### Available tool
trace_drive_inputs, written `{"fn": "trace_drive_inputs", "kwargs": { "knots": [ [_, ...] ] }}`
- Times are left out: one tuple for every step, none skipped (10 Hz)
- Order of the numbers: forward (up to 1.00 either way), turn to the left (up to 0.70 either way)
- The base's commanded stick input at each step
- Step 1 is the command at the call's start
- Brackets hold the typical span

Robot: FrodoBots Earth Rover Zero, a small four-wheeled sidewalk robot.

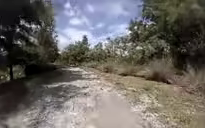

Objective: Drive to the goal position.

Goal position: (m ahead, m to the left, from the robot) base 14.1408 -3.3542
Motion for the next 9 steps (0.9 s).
{"fn": "trace_drive_inputs", "kwargs": {
  "knots": [
    [0.85,0.34],
    [0.85,0.34],
    [0.85,0.34],
    [0.85,0.25],
    [0.85,0.0],
    [0.85,0.0],
    [0.85,0.0],
    [0.85,0.0],
    [0.85,0.0]
  ]
}}
